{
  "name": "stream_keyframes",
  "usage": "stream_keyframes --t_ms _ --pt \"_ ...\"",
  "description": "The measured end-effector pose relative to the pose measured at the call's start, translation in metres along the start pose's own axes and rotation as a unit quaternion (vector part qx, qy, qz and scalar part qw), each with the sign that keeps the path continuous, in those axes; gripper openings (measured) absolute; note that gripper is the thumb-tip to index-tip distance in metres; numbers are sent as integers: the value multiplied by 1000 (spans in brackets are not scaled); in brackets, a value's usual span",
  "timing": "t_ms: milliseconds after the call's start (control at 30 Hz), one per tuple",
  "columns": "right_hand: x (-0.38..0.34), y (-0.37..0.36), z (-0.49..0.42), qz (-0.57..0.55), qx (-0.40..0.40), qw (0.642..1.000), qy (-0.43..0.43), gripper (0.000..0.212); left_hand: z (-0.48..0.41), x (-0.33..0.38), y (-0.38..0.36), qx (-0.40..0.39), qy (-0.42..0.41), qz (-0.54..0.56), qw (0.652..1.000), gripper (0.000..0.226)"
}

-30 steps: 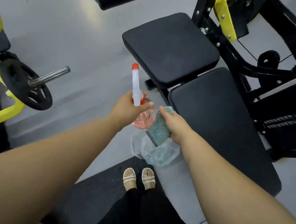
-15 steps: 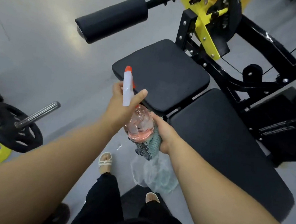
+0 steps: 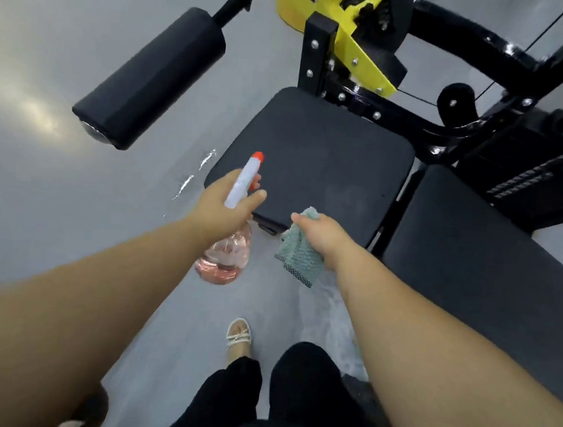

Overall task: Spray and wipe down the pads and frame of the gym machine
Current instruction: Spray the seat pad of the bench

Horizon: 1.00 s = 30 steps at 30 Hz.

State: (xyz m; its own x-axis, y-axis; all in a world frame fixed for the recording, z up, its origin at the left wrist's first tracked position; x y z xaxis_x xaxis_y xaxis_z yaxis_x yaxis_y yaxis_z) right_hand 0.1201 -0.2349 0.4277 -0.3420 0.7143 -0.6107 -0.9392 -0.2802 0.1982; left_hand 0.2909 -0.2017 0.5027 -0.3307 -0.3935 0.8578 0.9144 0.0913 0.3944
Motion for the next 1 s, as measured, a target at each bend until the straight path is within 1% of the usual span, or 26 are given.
stream_keyframes --t_ms 100,167,200,267,367,433,533,600,633,700,767,800,900,1000 --pt "-5 14 -17 0 38 999 -13 29 -29 -12 4 -38 31 -54 997 17" --pt "-7 22 -28 -5 53 998 -23 19 -49 -13 -3 -62 45 -99 992 24" --pt "-7 27 -35 -10 59 998 -23 17 -57 -12 -8 -82 50 -121 988 28" --pt "-7 34 -48 -13 75 997 -29 18 -73 -12 -21 -112 68 -146 981 29" --pt "-8 41 -62 -34 97 994 -40 20 -97 -14 -37 -122 98 -132 979 23" --pt "-5 49 -79 -31 110 992 -55 24 -114 -17 -48 -134 121 -131 975 27" --pt "-11 61 -98 -27 107 992 -69 24 -141 -19 -60 -160 139 -174 962 30" --pt "-21 68 -106 -15 107 992 -70 21 -157 -23 -62 -156 156 -169 961 23" --pt "-25 70 -111 -10 107 992 -70 20 -164 -25 -63 -142 162 -161 963 19" --pt "-32 74 -122 6 108 992 -67 21 -181 -30 -60 -90 177 -150 969 14" --pt "-37 73 -131 32 107 992 -63 26 -200 -38 -54 -39 195 -148 969 16" --pt "-39 71 -137 48 103 991 -65 29 -209 -43 -50 -26 201 -156 967 19" --pt "-45 62 -151 103 100 988 -57 33 -231 -51 -39 -38 209 -176 961 26" --pt "-47 53 -161 157 108 981 -45 35 -244 -55 -38 -95 187 -209 955 20"
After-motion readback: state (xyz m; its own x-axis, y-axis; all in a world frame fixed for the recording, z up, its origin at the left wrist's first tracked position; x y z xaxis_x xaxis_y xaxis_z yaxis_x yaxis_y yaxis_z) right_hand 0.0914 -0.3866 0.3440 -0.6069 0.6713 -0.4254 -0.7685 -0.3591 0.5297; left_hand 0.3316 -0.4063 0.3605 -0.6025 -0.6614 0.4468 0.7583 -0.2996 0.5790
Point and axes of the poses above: each hand's wrist, its own z-axis away from the middle knuckle, its own y-axis out of the back of the hand, x = y × z, the point moved 1 cm from there along -z, towards the middle knuckle, and after that the axes turned 5 degrees about x, right-handed, at the moved point
